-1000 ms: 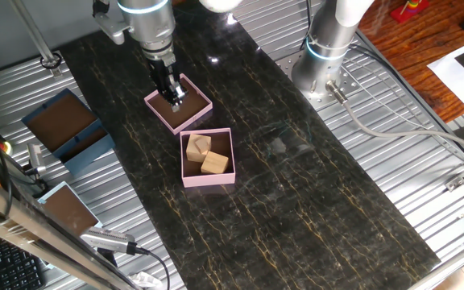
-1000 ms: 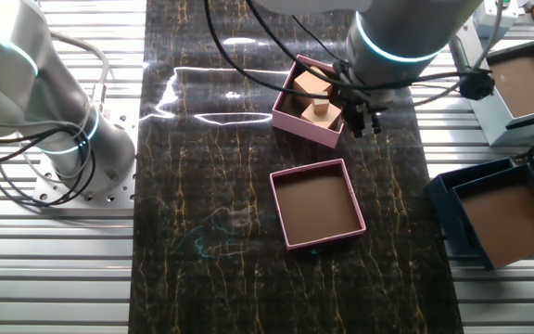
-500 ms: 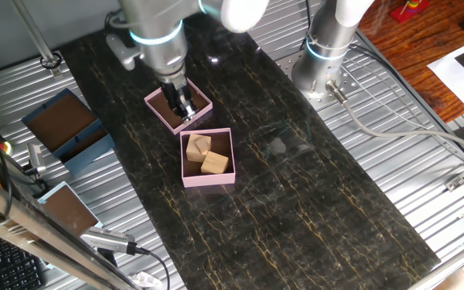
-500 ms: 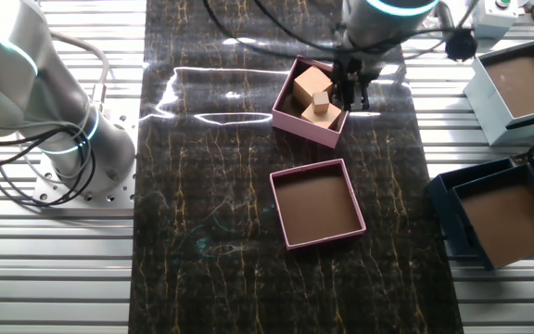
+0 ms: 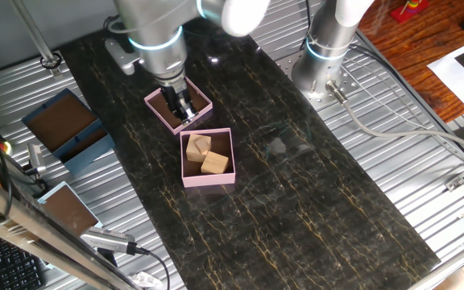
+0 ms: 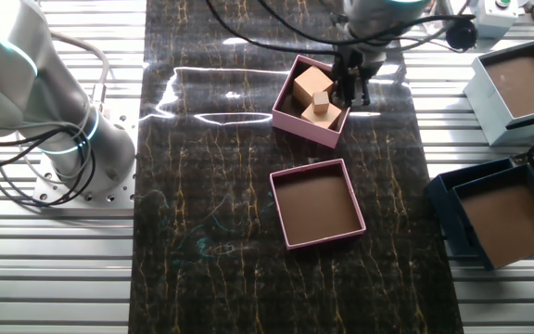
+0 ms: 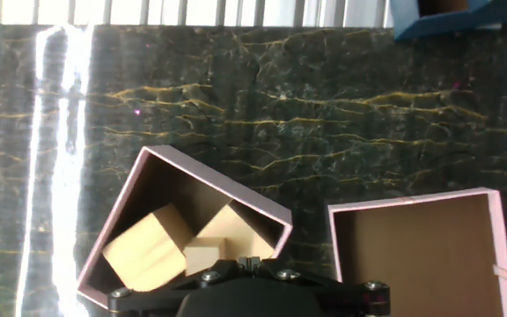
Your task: Take everything out of the gift box
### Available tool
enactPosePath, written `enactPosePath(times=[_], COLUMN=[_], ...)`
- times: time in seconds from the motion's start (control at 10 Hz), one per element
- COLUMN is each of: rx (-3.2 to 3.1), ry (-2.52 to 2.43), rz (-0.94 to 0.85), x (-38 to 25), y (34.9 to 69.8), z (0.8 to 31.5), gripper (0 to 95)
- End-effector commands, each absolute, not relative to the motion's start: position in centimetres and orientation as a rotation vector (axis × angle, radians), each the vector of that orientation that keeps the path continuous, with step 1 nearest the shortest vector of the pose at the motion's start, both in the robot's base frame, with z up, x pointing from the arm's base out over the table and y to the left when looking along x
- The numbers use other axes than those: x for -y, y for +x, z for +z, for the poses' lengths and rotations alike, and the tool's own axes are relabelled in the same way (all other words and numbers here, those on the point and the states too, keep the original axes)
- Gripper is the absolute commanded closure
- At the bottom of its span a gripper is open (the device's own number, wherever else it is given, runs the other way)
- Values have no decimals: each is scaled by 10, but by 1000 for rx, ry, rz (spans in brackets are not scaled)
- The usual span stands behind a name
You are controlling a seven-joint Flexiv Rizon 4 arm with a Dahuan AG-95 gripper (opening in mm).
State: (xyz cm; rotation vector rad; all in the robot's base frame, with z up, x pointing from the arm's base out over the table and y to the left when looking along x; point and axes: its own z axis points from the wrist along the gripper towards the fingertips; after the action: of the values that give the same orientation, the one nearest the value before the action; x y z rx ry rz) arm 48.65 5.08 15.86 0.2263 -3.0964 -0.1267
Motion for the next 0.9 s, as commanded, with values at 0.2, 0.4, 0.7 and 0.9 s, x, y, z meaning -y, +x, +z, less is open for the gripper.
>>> enactPosePath(times=[0.2, 0.4, 0.7, 0.9], rx=[3085, 3085, 3041, 3029], ry=[206, 181, 293, 316], rz=[-122, -139, -146, -163], x=[-50, -49, -49, -49], y=[489, 489, 489, 489], z=[158, 159, 159, 159], gripper=[950, 950, 950, 950])
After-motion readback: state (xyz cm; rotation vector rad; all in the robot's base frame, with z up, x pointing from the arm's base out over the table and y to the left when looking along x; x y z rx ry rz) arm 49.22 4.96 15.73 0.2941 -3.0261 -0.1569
